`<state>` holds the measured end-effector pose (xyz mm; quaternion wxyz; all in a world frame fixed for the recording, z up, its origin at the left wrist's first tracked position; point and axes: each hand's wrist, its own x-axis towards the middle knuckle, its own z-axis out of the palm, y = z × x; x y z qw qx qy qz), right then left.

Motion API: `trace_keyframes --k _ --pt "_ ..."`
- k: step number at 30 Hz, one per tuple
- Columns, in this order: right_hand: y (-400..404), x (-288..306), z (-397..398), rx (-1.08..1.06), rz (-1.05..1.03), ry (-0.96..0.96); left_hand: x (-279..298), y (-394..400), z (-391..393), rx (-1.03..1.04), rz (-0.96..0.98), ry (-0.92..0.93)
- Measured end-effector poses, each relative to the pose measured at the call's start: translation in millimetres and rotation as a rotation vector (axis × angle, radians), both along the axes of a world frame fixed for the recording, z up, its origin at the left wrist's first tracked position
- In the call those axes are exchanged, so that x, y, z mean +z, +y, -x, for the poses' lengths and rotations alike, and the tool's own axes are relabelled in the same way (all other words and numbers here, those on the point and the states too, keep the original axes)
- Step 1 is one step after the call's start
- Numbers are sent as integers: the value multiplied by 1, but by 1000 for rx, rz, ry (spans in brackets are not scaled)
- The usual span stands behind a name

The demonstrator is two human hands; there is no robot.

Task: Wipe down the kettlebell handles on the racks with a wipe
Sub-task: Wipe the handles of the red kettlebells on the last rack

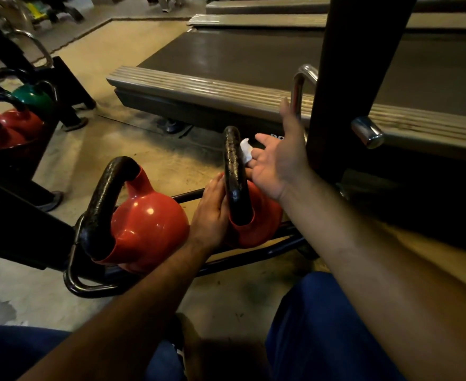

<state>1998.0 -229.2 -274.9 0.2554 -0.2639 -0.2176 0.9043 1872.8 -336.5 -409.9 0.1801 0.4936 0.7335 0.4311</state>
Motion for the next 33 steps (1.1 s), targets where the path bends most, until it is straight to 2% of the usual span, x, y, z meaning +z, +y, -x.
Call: trace_keyframes --k 4,8,12,17,22,25,31,33 --pt "14 -1 16 1 14 -9 -1 0 1 14 0 -2" --pt "17 6 21 -90 31 -19 2 1 -1 25 -3 12" --pt "3 -4 12 34 -70 -111 4 -1 -5 29 -11 20" --pt "-25 -23 -11 99 -356 -229 13 -5 -9 0 -3 -29" --pt "-44 -21 -19 168 -674 -381 11 -7 -10 -31 -30 28" --pt "-49 -19 -28 167 -806 -417 7 -5 -5 -14 38 16" --pt "-59 -31 -45 194 -827 -415 13 -7 -10 -25 -6 16" --pt "-56 -36 -50 233 -686 -343 12 -8 -12 -24 -8 19"
